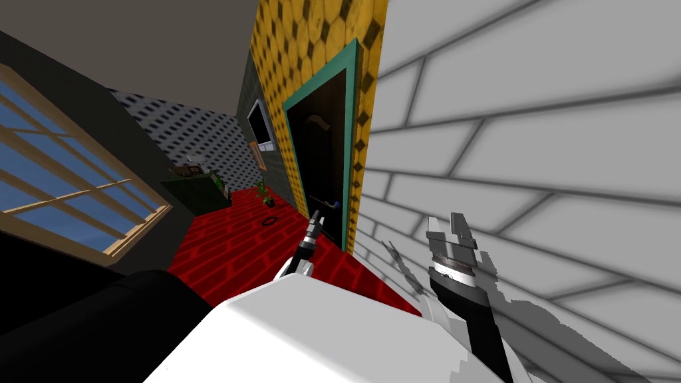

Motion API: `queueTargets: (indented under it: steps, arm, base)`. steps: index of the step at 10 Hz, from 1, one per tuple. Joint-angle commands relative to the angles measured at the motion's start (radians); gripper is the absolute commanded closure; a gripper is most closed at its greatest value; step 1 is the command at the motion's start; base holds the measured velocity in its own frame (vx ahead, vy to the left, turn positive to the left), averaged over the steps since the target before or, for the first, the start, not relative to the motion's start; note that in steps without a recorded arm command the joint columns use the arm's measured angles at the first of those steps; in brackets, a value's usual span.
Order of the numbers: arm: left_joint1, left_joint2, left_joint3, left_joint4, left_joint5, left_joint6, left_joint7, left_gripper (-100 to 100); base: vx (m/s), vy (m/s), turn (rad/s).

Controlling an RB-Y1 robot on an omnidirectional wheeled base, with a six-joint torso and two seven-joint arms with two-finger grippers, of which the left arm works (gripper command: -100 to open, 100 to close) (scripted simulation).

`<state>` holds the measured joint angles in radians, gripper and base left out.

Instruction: Push the door open

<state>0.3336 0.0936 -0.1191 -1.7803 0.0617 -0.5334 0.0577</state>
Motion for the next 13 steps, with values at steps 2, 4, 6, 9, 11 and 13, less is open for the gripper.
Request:
queueTargets:
  steps: [2, 4, 6, 9, 11, 13]
  arm:
    - [-0.016, 0.003, -0.022, 0.067, -0.008, -0.004, 0.000, -100]
    - [-0.025, 0.006, -0.028, 0.095, -0.011, -0.005, 0.001, -100]
    - [-0.043, 0.010, -0.041, 0.150, -0.016, -0.008, 0.003, -100]
    - [-0.070, 0.016, -0.059, 0.232, -0.023, -0.012, 0.006, -100]
    - [-0.086, 0.019, -0.071, 0.283, -0.027, -0.014, 0.008, -100]
    - [-0.103, 0.022, -0.083, 0.333, -0.031, -0.016, 0.010, -100]
  base:
    - [0.081, 0.107, -0.093]
    - [0.057, 0.086, -0.034]
    - [0.062, 0.095, -0.105]
    - [0.070, 0.113, -0.083]
    - [0.084, 0.128, -0.090]
    - [0.078, 0.111, -0.079]
